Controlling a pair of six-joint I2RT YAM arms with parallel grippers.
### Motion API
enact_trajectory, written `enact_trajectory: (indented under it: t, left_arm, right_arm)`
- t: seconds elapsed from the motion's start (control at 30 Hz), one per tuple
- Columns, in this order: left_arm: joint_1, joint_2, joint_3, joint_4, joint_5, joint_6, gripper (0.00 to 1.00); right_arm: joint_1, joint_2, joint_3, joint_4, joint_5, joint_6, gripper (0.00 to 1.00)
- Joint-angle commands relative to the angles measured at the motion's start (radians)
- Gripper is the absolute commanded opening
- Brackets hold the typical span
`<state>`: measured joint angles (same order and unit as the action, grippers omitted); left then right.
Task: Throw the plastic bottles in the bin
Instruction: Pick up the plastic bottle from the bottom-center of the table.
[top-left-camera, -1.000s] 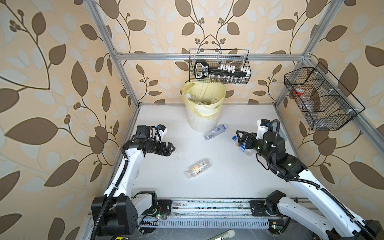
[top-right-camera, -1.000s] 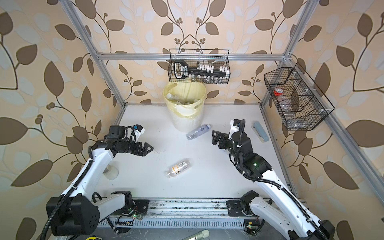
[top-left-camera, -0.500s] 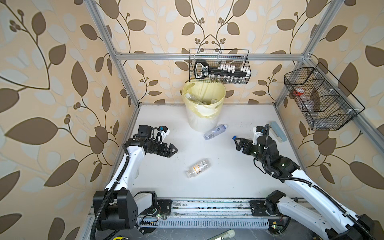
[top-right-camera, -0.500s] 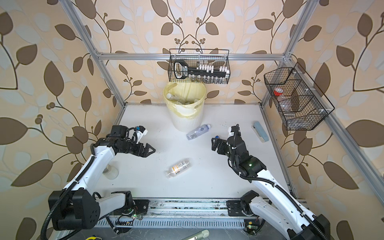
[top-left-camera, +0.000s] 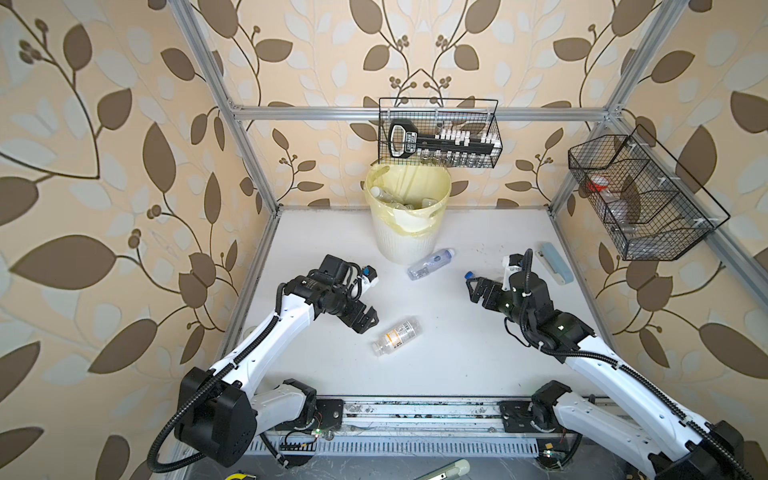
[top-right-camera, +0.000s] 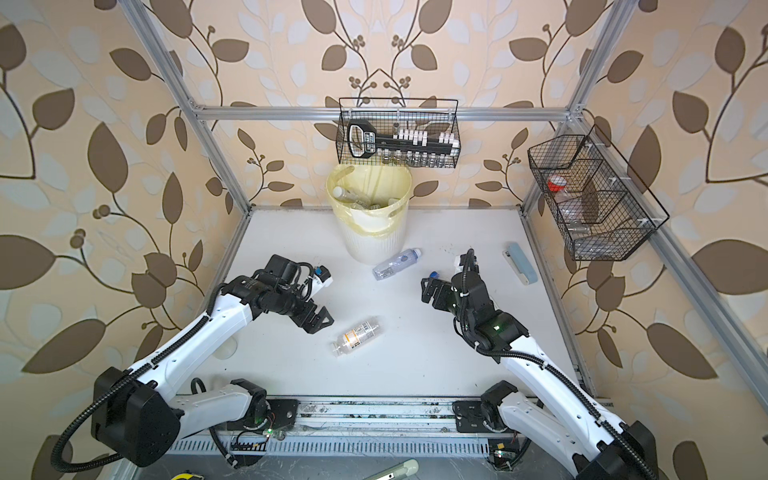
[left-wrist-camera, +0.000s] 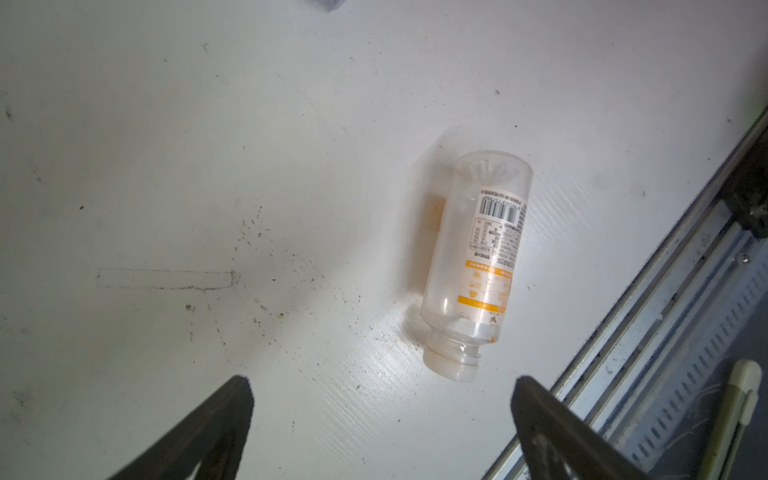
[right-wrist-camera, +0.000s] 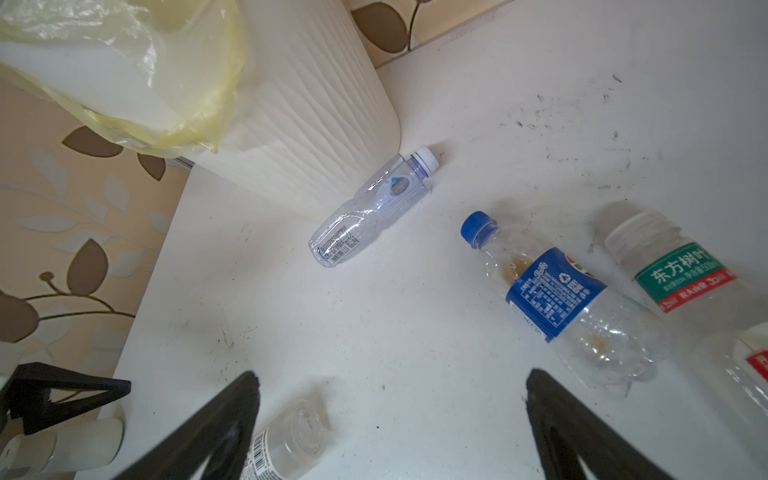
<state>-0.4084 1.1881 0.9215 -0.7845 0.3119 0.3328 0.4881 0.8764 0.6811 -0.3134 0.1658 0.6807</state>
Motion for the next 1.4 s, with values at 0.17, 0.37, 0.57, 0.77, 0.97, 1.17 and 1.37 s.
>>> enact_trajectory:
  t: [0.17, 0.37, 0.57, 0.77, 0.97, 1.17, 1.37]
  left_arm:
    - [-0.184, 0.114, 0.089, 0.001, -0.197, -0.051, 0.99]
    - [-0.273, 0.188, 0.133, -0.003, -0.241, -0.071, 0.99]
    - [-0.4, 0.243, 0.143, -0.005, -0.276, -0.049, 0.99]
    - [-0.433, 0.293, 0.083, 0.052, -0.248, -0.051, 0.99]
    - [-0.448, 0.324, 0.056, 0.089, -0.253, -0.044, 0.99]
    - [-0.451, 0.342, 0.014, 0.13, -0.259, -0.052, 0.99]
    - [-0.451, 0.346, -0.002, 0.159, -0.274, -0.051, 0.99]
  right_arm:
    - [-0.01, -0.042, -0.012, -0.041, 0.051, -0.002, 1.0]
    - [-0.016, -0.03, -0.011, -0.028, 0.052, 0.006, 1.0]
    - [-0.02, -0.017, -0.003, -0.023, 0.055, 0.005, 1.0]
    - [-0.025, -0.022, -0.004, -0.038, 0.075, -0.002, 1.0]
    - [-0.026, -0.018, -0.001, -0.044, 0.099, -0.018, 1.0]
    - [-0.028, 0.001, 0.0, -0.033, 0.103, -0.026, 1.0]
    - [-0.029, 0.022, -0.001, -0.018, 0.099, -0.027, 1.0]
